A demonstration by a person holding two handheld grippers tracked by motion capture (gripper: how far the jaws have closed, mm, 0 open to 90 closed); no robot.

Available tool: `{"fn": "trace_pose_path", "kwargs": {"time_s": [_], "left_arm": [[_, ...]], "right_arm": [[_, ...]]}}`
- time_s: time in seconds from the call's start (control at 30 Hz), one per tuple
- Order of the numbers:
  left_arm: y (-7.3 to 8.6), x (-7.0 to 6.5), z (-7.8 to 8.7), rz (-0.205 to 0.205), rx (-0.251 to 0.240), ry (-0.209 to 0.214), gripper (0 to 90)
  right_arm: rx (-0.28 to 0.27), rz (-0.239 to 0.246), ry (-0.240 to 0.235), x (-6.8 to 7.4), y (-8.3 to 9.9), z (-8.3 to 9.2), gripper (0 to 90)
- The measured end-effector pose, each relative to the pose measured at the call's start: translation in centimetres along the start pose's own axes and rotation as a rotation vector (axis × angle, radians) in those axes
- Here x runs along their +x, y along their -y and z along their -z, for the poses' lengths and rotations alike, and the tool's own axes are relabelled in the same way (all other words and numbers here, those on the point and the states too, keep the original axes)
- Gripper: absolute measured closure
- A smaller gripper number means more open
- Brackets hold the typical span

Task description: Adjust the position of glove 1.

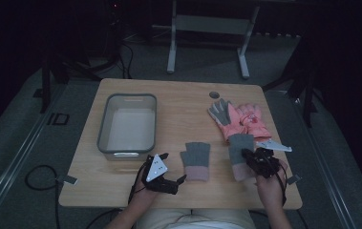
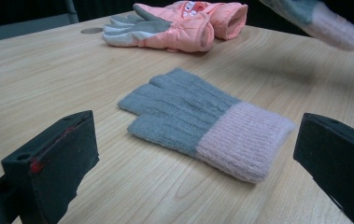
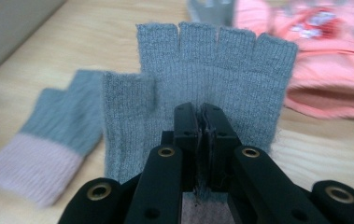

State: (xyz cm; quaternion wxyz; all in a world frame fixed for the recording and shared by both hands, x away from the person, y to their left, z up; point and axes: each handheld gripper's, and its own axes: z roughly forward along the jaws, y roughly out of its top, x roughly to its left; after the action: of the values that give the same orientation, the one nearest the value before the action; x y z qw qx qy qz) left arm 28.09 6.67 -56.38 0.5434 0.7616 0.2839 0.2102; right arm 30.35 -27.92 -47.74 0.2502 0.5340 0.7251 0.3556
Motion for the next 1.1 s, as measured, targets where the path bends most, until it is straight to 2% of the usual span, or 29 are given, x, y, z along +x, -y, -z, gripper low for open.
{"fn": "trace_pose_path", "kwargs": {"time_s": [0.13, 0.27, 0.4, 0.53, 0.7, 0.77, 0.93, 1.0, 1.1], "left_arm": [[0.0, 0.0, 0.0, 0.002, -0.003, -0.001, 0.0], [0.0, 0.0, 0.0, 0.003, -0.003, -0.003, 0.0], [0.0, 0.0, 0.0, 0.001, -0.002, -0.002, 0.0], [0.0, 0.0, 0.0, -0.001, -0.001, -0.001, 0.0], [0.0, 0.0, 0.0, -0.001, 0.0, -0.001, 0.0], [0.0, 0.0, 0.0, 0.0, -0.001, 0.0, 0.0], [0.0, 0.0, 0.0, 0.0, 0.0, 0.001, 0.0], [0.0, 0.0, 0.0, 0.001, 0.0, 0.001, 0.0], [0.0, 0.0, 0.0, 0.003, 0.0, 0.0, 0.0]], "right_arm": [[0.015, -0.049, 0.046, 0.5, 1.3, -1.1, 85.6], [0.06, -0.114, 0.057, 0.3, 2.5, -2.9, 85.6], [0.101, -0.127, 0.069, 0.3, 3.5, -4.5, 85.5], [0.113, -0.145, 0.083, 0.1, 3.9, -5.5, 84.9], [0.109, -0.134, 0.093, 0.2, 4.3, -5.9, 81.7], [0.109, -0.139, 0.082, 0.0, 4.3, -5.8, 77.8], [0.087, -0.122, 0.064, -0.5, 3.7, -5.0, 77.1], [0.08, -0.079, 0.02, -1.2, 3.3, -4.6, 74.7], [0.099, -0.009, -0.042, -2.2, 2.8, -4.7, 72.6]]}}
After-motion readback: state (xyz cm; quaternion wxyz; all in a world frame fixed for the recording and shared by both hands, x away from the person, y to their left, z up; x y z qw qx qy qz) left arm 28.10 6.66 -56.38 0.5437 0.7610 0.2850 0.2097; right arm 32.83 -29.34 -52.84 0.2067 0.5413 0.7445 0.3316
